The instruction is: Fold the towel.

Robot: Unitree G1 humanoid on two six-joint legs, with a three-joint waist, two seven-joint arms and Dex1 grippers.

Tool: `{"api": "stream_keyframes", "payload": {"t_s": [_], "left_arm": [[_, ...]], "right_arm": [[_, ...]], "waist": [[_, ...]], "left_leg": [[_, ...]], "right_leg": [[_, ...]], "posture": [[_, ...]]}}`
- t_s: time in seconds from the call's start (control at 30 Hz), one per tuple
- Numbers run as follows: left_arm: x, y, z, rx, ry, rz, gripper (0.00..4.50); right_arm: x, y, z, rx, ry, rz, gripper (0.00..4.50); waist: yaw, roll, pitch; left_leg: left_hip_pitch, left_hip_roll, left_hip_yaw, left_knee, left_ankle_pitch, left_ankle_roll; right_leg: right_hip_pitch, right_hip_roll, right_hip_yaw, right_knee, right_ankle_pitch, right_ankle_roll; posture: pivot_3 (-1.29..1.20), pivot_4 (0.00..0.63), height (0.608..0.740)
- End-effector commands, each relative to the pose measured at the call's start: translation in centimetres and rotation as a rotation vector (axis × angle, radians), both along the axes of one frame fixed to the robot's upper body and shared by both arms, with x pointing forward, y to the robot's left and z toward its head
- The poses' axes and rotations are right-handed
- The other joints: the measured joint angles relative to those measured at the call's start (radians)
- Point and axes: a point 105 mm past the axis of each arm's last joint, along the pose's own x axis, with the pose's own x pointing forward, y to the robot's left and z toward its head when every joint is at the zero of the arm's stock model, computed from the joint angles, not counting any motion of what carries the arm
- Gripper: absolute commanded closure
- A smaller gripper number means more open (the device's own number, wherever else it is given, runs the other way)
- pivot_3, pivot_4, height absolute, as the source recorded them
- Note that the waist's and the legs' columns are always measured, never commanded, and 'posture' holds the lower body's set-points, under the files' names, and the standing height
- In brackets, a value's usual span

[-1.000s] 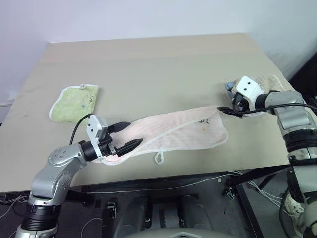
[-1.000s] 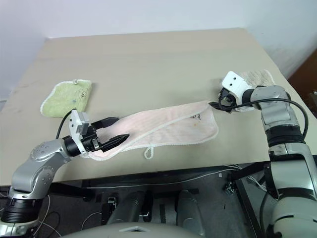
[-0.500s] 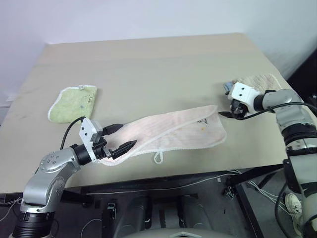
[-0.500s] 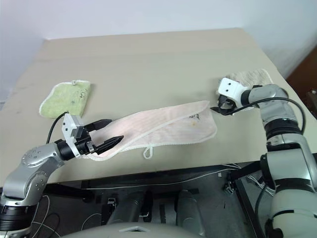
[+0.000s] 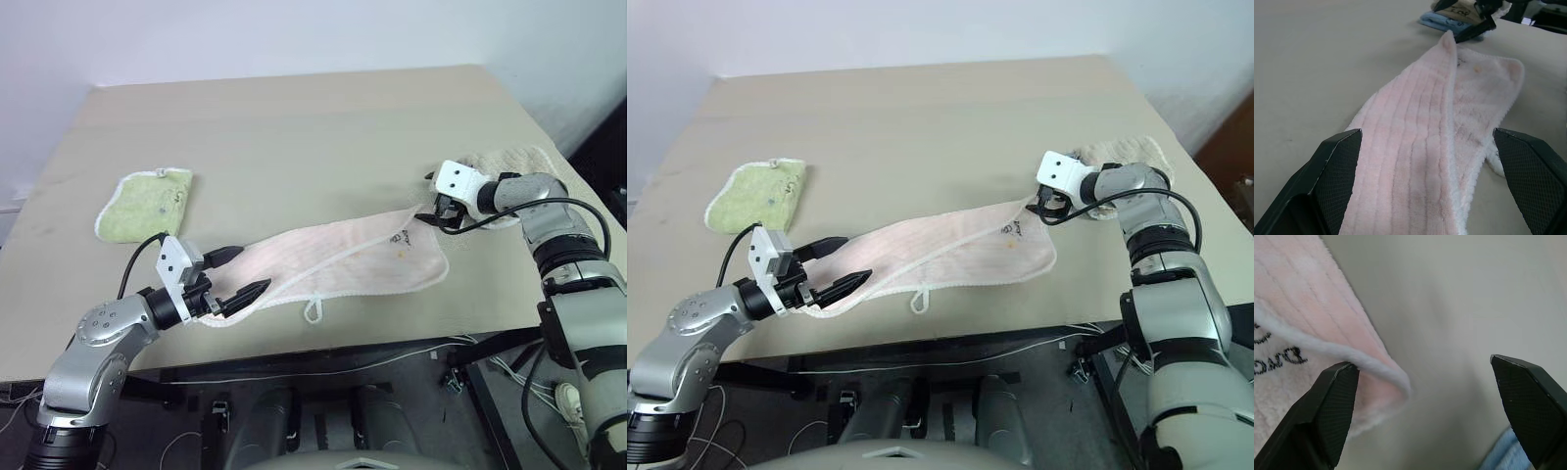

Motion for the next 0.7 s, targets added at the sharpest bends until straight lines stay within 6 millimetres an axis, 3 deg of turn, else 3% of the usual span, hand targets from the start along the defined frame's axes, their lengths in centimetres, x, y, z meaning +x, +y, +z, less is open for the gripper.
{"api": "stream_keyframes", "payload": {"t_s": [0.03, 0.37, 0.47, 0.6, 0.7], "left_arm": [[-0.2, 0.4, 1.5, 0.02, -0.071, 0.001, 0.0], [-0.4, 0.7, 1.7, 0.019, -0.07, 0.013, 0.0], [-0.5, 0.8, 1.7, 0.021, -0.07, 0.015, 0.0], [-1.1, 1.2, 1.8, 0.048, -0.065, 0.003, 0.0], [-1.5, 1.7, 1.8, 0.07, -0.053, 0.004, 0.0]], "right_arm": [[-0.3, 0.9, 0.7, -0.028, -0.047, 0.095, 0.91], [-0.5, 1.4, 0.6, -0.037, -0.039, 0.142, 4.41], [-0.7, 1.9, 1.0, 0.019, -0.023, 0.168, 4.49], [-0.9, 3.3, 4.5, 0.309, 0.032, 0.211, 4.49], [-0.9, 3.8, 6.8, 0.404, 0.002, 0.232, 4.49]], "waist": [[-0.001, 0.0, 0.0], [-0.002, 0.0, 0.0], [-0.002, 0.0, 0.0], [-0.004, 0.0, 0.0], [-0.003, 0.001, 0.001]], "left_leg": [[0.0, 0.0, 0.0, 0.0, 0.0, 0.0], [0.0, 0.0, 0.0, 0.0, 0.0, 0.0], [0.001, 0.0, 0.0, 0.0, 0.0, 0.0], [0.001, 0.0, 0.0, 0.0, 0.0, 0.0], [0.001, 0.0, 0.0, 0.0, 0.0, 0.0]], "right_leg": [[0.0, 0.0, 0.0, 0.0, 0.0, 0.0], [0.0, 0.0, 0.0, 0.0, 0.0, 0.0], [0.0, 0.0, 0.0, 0.0, 0.0, 0.0], [0.001, 0.001, 0.0, 0.001, 0.0, 0.0], [0.0, 0.0, 0.0, 0.001, 0.0, 0.0]], "posture": [[0.0, 0.15, 0.74], [0.0, 0.15, 0.74], [0.0, 0.15, 0.74], [0.0, 0.15, 0.74], [0.0, 0.15, 0.74]]}}
